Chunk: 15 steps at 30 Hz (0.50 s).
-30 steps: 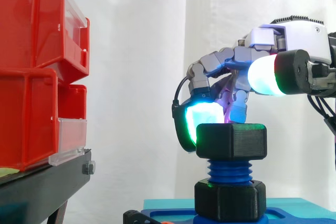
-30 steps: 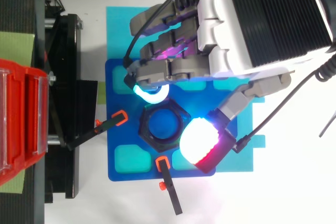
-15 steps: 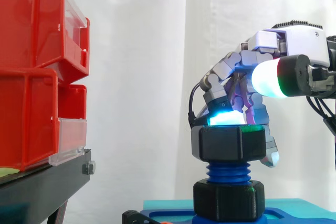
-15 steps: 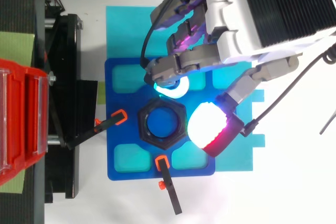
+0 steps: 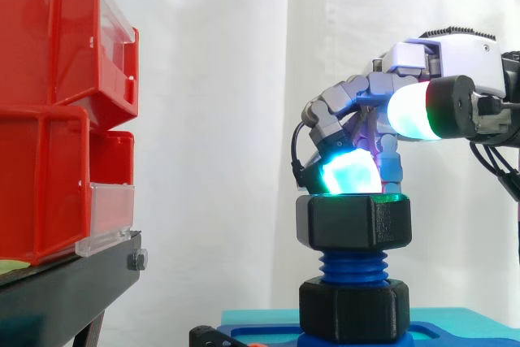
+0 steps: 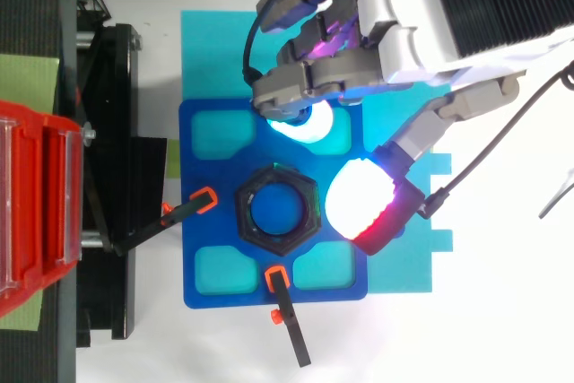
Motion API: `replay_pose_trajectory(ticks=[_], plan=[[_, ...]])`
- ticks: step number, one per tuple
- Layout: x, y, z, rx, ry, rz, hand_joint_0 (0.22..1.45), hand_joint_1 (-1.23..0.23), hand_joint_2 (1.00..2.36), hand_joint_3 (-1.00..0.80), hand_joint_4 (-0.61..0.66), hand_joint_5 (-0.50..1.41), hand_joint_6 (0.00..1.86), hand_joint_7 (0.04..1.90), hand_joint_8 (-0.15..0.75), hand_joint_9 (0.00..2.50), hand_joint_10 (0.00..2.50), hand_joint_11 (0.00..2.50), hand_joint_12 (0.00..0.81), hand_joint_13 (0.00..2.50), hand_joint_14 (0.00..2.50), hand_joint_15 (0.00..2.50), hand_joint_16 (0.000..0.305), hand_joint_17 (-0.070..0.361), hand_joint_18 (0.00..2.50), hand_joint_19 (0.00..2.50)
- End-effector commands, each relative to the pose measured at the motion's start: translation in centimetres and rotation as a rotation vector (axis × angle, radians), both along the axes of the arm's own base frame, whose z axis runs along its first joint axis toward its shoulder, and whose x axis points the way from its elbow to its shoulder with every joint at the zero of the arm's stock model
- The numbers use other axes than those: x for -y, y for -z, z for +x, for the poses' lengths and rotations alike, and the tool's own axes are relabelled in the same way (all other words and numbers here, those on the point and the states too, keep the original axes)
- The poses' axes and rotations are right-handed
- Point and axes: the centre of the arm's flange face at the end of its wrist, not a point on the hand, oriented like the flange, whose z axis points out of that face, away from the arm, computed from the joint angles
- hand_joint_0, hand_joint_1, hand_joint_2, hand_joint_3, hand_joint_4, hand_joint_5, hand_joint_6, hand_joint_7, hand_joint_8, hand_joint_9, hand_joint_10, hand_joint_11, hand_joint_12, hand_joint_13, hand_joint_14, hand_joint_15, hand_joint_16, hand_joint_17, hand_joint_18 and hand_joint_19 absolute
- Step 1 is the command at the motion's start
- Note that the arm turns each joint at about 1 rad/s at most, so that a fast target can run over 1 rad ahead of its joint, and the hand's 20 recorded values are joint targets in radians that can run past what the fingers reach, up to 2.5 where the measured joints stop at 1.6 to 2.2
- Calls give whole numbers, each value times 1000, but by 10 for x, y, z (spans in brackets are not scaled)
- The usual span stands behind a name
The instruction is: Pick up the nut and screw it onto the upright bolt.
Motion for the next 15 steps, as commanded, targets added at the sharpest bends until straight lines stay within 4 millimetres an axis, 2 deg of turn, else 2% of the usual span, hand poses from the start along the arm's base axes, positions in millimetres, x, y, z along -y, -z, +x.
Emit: replay_pose_trajectory(ticks=[1, 4, 7, 15], plan=[[1, -2, 1, 14, 0, 0, 512, -214, 1000, -500, 169, -11, 504, 1321, 252, 1472, 9, 234, 136, 1081, 0, 18, 13, 28, 726, 166], [0, -3, 2, 23, -2, 0, 509, -212, 1000, -500, 207, -40, 505, 1120, 251, 1424, 8, 218, 144, 1049, 0, 17, 15, 33, 708, 172], [1, -4, 3, 39, 0, -1, 507, -208, 1000, -500, 225, -63, 504, 1013, 253, 1369, 8, 197, 148, 1015, 0, 6, 16, 37, 690, 172], [-10, -5, 7, 50, -6, -1, 496, -196, 1000, -500, 210, -96, 504, 857, 228, 1244, 5, 146, 166, 913, 0, 0, 24, 54, 632, 206]])
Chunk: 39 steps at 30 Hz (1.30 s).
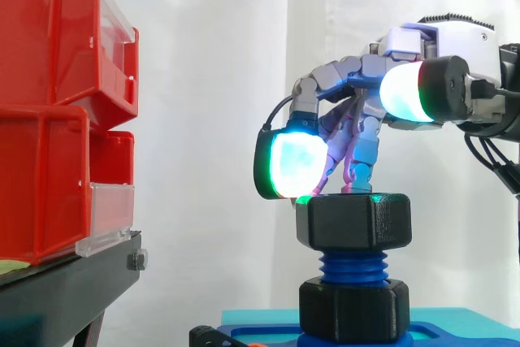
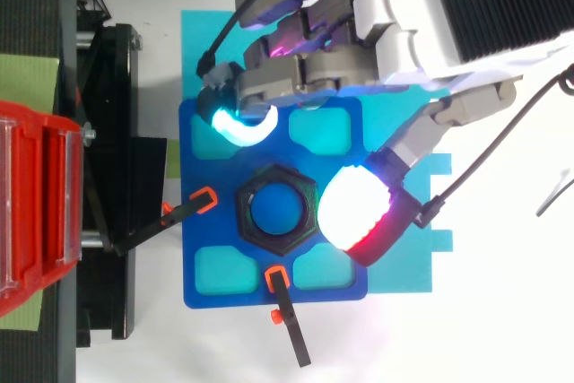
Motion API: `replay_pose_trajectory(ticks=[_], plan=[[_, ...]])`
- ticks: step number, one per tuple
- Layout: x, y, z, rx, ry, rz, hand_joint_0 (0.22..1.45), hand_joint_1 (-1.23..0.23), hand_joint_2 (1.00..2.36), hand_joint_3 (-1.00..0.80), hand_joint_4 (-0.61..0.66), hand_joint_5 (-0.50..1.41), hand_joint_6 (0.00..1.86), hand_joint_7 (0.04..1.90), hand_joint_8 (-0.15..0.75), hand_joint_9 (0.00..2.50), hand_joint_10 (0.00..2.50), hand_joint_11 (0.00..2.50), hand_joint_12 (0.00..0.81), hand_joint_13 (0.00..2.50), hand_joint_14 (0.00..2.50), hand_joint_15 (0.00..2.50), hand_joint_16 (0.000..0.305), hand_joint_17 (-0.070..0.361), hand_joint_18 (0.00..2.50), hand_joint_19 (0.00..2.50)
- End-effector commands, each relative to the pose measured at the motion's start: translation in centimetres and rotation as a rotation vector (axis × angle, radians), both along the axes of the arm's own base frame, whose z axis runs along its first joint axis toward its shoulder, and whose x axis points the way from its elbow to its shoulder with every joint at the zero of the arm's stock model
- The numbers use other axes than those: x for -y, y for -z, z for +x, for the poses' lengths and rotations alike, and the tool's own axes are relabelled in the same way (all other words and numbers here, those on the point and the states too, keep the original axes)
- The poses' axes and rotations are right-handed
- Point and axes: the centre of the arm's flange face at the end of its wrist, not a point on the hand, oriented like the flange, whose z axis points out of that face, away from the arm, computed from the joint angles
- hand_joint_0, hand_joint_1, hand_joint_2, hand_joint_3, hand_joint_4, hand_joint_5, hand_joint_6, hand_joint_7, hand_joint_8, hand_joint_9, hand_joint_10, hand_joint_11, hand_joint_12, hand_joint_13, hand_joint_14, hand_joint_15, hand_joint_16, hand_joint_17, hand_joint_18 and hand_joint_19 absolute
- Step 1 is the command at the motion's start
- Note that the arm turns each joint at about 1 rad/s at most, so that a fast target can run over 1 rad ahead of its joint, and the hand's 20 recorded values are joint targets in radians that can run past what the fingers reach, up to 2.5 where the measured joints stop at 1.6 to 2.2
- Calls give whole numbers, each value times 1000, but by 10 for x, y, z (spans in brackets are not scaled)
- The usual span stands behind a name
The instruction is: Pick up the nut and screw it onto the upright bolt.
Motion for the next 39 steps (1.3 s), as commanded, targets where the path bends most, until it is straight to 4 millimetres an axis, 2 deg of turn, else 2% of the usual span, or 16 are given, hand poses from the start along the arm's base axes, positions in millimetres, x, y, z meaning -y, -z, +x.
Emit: replay_pose_trajectory(ticks=[1, 8, 17, 21, 35, 39], plan=[[-5, -1, 1, 3, 0, 1, 495, -194, 1000, -500, 207, -102, 503, 831, 226, 1214, 4, 120, 169, 886, 0, 0, 24, 55, 621, 211], [-18, 0, 5, 10, -5, 3, 487, -182, 1000, -500, 174, -128, 502, 694, 197, 1020, 0, 0, 178, 754, 0, 0, 26, 59, 522, 173], [-34, -1, 9, 16, -1, 8, 479, -158, 1000, -500, 131, -165, 501, 598, 185, 675, 0, 0, 220, 478, 0, 0, 26, 58, 159, 0], [-38, -1, 9, 13, -1, 9, 477, -152, 1000, -500, 122, -172, 501, 597, 180, 639, 0, 0, 232, 435, 0, 0, 26, 59, 91, 0], [-38, 10, 6, 9, 1, 9, 478, -149, 1000, -500, 151, -157, 502, 667, 200, 660, 0, 0, 243, 462, 0, 0, 27, 60, 118, 0], [-38, 10, 6, 9, 1, 9, 481, -149, 1000, -500, 173, -137, 502, 760, 202, 672, 0, 0, 243, 481, 0, 0, 26, 60, 145, 0]])
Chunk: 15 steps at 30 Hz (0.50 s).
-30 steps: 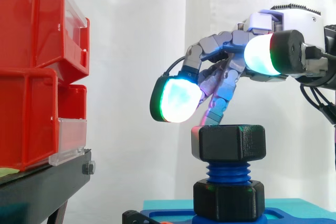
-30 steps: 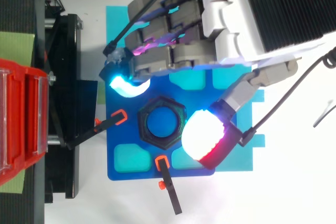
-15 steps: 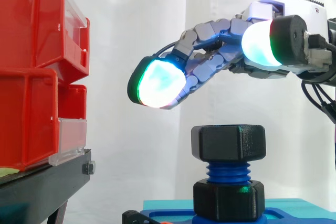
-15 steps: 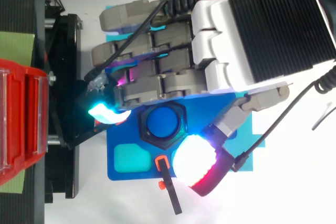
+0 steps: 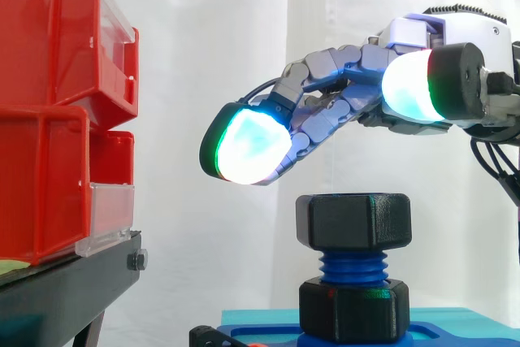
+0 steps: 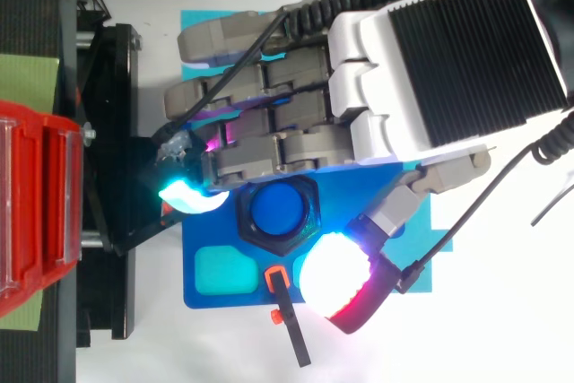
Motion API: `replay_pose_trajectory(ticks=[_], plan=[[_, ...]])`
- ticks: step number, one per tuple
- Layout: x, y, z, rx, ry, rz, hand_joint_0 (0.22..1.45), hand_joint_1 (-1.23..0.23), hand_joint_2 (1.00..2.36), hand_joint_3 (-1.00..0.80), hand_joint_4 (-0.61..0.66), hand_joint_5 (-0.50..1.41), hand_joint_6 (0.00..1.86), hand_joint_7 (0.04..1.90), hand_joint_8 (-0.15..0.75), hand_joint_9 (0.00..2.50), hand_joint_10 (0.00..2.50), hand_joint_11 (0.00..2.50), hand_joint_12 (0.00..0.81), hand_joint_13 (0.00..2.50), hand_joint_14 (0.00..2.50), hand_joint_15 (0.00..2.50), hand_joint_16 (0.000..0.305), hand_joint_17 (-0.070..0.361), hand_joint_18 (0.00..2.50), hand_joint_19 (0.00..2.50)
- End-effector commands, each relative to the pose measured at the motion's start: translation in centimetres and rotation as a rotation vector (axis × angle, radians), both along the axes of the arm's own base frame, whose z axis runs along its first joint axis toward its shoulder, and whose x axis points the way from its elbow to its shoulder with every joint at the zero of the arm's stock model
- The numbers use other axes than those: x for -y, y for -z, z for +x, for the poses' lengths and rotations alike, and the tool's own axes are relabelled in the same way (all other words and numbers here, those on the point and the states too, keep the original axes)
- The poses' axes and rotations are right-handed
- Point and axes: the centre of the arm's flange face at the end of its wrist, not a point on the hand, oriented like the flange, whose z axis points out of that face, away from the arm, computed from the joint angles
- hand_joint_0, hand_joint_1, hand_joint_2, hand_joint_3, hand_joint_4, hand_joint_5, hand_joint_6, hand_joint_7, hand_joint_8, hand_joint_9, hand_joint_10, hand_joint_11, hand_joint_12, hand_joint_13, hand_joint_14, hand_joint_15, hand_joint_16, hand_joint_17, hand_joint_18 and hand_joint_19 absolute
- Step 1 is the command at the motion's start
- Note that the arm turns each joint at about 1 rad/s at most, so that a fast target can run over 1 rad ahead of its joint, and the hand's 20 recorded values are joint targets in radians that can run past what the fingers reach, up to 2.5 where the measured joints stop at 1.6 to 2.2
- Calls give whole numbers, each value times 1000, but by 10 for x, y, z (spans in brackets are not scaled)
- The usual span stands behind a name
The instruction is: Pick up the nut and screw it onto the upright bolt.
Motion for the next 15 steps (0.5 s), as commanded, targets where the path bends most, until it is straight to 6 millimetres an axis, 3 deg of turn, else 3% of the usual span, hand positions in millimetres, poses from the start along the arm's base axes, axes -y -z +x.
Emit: replay_pose_trajectory(ticks=[1, 15], plan=[[0, 1, 0, -4, 0, 0, 484, -149, 1000, -500, 173, -134, 503, 777, 205, 675, 0, 0, 242, 489, 0, 0, 26, 59, 148, 0], [3, 1, -2, -12, 0, -1, 490, -155, 1000, -500, 195, -118, 503, 829, 215, 703, 0, 0, 241, 529, 0, 0, 27, 60, 197, 0]])
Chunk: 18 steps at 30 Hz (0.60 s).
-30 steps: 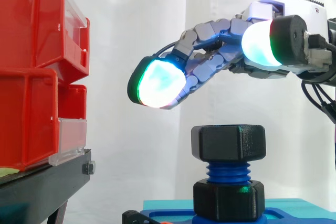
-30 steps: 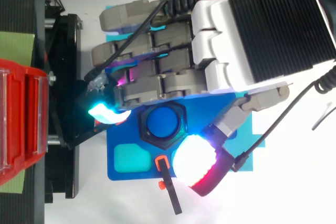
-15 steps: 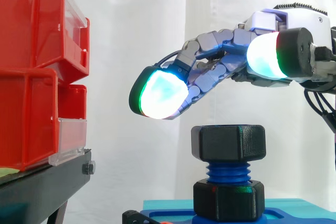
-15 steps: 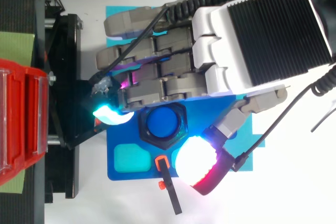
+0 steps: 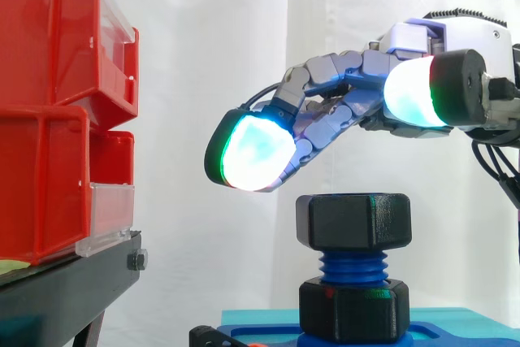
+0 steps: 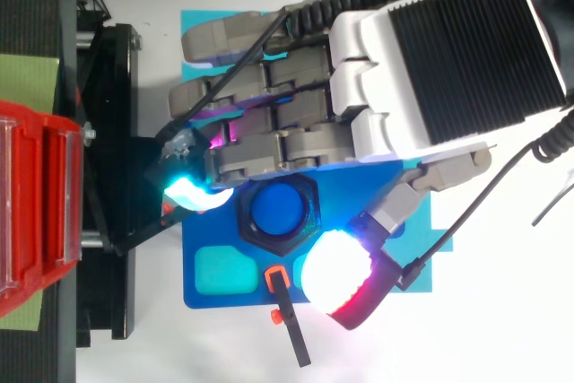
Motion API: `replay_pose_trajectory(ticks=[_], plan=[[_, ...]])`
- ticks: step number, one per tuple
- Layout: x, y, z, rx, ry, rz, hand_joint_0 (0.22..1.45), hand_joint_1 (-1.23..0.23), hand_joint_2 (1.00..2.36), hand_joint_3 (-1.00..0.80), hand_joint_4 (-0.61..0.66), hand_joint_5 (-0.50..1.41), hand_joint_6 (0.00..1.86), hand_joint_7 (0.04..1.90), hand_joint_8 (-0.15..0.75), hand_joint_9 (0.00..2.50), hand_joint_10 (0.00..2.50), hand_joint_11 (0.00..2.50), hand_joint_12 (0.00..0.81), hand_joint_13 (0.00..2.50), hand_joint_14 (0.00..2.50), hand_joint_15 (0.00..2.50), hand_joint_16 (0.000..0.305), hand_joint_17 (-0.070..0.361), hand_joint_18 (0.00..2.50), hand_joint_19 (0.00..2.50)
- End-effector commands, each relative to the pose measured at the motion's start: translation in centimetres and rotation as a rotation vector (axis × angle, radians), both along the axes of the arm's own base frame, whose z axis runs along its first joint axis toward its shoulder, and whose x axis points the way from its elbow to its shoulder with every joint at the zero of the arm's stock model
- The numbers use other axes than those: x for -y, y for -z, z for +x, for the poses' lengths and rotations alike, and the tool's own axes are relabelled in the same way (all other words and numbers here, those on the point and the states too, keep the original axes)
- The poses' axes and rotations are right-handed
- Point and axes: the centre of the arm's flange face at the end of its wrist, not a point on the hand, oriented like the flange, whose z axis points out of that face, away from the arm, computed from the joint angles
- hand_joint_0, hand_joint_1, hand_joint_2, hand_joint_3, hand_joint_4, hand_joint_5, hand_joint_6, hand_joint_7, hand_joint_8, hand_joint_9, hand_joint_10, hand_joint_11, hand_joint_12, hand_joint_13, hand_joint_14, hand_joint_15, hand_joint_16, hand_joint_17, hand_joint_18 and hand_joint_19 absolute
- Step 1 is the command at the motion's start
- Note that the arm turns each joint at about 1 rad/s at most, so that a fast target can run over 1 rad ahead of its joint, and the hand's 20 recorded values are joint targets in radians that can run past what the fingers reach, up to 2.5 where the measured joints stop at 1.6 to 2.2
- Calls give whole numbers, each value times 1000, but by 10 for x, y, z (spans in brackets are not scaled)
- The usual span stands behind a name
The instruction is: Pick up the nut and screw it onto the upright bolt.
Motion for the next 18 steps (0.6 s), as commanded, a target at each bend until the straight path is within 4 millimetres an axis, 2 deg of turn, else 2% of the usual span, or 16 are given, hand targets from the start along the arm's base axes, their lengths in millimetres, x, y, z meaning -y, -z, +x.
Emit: replay_pose_trajectory(ticks=[1, 18], plan=[[2, 0, -1, -4, -2, 1, 490, -155, 1000, -500, 198, -117, 503, 839, 216, 706, 0, 0, 241, 530, 0, 0, 27, 60, 200, 0], [0, 2, -1, -14, -8, -1, 498, -173, 1000, -500, 232, -93, 504, 981, 224, 723, 0, 0, 236, 552, 0, 0, 26, 59, 228, 10]])
